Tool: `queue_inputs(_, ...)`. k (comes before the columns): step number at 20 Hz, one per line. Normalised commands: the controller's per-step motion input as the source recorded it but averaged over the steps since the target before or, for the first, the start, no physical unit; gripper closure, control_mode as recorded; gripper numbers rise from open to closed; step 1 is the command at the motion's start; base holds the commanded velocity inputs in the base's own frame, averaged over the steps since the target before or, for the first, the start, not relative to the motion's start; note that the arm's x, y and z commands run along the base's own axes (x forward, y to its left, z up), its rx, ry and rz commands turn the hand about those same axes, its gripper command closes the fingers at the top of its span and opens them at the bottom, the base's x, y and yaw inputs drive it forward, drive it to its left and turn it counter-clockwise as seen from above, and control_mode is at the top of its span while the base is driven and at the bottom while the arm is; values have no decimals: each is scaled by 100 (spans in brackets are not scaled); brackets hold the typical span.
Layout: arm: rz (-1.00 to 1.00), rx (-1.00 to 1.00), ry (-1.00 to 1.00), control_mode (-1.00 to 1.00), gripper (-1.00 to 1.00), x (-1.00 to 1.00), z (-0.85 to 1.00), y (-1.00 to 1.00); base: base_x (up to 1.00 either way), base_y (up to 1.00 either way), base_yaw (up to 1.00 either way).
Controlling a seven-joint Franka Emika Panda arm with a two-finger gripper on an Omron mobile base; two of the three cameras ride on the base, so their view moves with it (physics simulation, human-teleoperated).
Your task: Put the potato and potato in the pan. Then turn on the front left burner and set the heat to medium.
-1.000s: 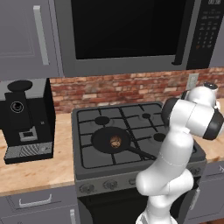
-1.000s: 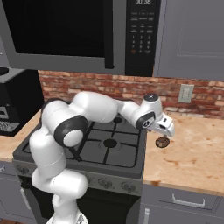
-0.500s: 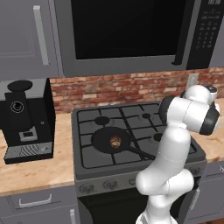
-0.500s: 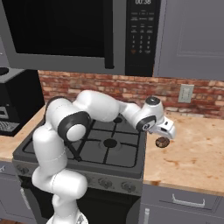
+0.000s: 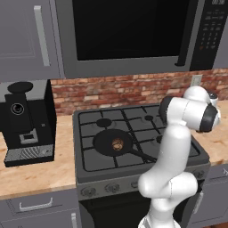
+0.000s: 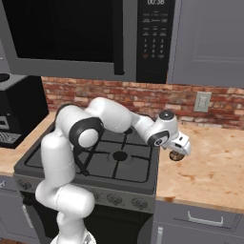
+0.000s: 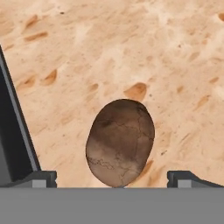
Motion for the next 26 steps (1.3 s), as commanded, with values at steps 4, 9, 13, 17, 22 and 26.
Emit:
queue_inputs(4,0,0,0,-100,-100,9,-8,-13,0,0,0)
queue_inputs(9,0,0,0,-100,-100,10,-7,-16,0,0,0)
queue_inputs(13,0,0,0,-100,-100,9,-11,-15,0,0,0)
queue_inputs(17,0,0,0,-100,-100,3,-17,-3,0,0,0)
queue_inputs(22,0,0,0,-100,-100,4,-28,0,0,0,0)
queue_inputs(26,0,0,0,-100,-100,10,-18,0,0,0,0)
